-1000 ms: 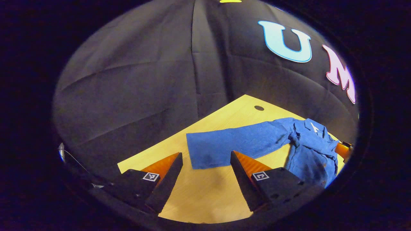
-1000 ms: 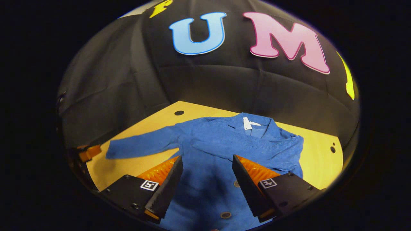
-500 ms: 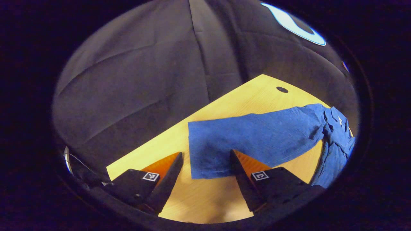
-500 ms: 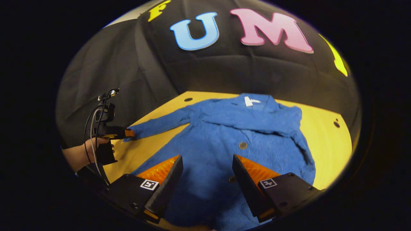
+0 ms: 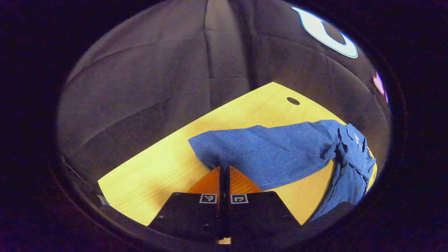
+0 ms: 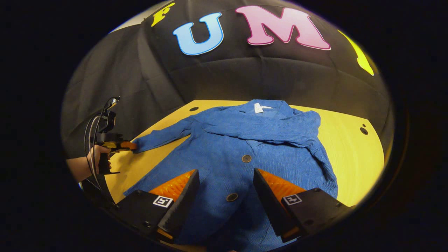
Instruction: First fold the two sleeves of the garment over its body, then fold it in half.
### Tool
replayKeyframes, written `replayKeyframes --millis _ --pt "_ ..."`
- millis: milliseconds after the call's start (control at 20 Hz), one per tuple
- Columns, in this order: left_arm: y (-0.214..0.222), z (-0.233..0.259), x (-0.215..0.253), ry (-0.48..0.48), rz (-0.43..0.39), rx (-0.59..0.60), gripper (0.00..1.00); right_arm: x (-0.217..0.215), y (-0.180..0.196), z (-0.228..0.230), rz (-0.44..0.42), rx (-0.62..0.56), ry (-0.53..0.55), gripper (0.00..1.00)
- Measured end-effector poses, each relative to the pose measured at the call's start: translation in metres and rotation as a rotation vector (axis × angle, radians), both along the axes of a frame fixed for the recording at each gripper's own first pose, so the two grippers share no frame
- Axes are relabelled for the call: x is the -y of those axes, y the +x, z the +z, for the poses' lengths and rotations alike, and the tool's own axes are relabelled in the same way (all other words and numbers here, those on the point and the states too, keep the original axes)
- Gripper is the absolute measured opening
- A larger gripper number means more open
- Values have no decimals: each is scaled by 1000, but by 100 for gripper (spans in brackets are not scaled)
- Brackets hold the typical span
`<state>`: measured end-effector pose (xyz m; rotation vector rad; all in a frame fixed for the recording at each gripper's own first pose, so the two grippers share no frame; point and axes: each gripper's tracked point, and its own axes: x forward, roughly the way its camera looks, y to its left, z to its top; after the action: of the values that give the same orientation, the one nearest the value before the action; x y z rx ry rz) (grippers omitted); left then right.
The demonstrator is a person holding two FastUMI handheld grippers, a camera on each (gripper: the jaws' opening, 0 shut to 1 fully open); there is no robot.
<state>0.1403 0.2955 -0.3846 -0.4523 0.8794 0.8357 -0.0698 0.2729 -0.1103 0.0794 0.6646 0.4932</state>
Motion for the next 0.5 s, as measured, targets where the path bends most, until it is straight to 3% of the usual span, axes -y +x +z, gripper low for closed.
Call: replayKeyframes --millis 250,500 --pt "20 25 2 31 -23 33 0 21 4 -2 -15 19 -38 98" --pt "108 90 48 107 -191 168 0 54 9 -6 -81 11 -48 98"
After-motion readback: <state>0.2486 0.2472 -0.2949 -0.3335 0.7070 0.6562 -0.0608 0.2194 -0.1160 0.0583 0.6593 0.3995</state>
